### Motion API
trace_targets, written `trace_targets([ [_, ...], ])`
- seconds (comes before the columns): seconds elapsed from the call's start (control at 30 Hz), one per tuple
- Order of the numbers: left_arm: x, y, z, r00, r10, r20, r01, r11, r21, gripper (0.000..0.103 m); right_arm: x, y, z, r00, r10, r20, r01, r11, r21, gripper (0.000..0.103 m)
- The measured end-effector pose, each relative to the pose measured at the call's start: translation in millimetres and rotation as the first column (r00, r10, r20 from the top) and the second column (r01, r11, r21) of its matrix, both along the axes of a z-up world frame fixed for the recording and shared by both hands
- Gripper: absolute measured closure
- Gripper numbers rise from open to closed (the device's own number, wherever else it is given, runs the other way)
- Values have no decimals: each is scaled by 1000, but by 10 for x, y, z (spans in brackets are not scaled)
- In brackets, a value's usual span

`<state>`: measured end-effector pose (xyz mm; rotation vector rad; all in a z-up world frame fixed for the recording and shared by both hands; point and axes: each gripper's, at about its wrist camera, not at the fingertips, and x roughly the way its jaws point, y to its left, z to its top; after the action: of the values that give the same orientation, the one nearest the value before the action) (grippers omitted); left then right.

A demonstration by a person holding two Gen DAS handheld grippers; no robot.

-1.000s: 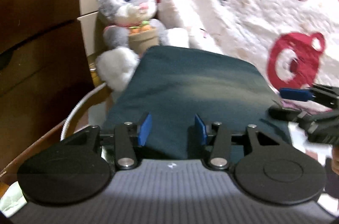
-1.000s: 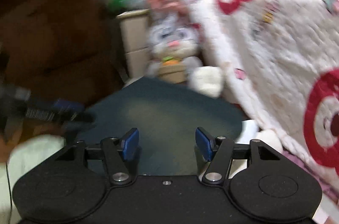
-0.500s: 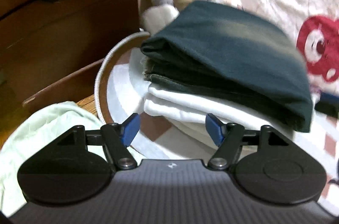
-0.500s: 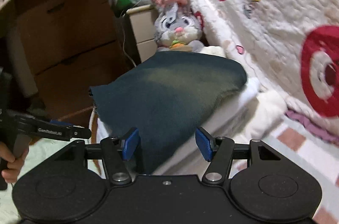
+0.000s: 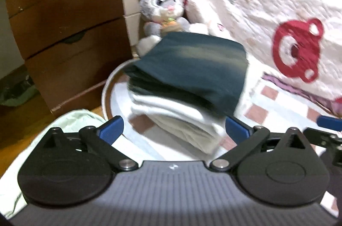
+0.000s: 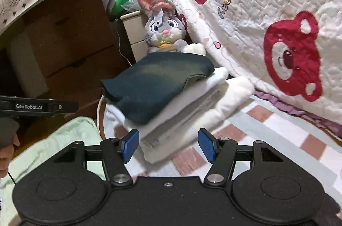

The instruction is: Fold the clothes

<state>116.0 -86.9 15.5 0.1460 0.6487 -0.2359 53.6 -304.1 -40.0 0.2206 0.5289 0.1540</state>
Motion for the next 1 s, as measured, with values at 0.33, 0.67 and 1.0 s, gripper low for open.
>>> trace_targets([
  [0.33, -691, -311, -201, 995, -44, -87, 49, 997, 54, 0, -691, 62, 18, 998, -28, -57, 27, 999, -19, 31],
  [0.67, -1115, -442, -331, 992, -70, -105, 79, 993, 89, 0, -1070, 212, 45, 996, -61, -63, 55, 994, -99, 30],
  [1.0, -1321, -337, -308, 995, -43, -89, 49, 996, 69, 0, -1263, 326, 164, 999, -51, -10, 50, 993, -103, 23],
])
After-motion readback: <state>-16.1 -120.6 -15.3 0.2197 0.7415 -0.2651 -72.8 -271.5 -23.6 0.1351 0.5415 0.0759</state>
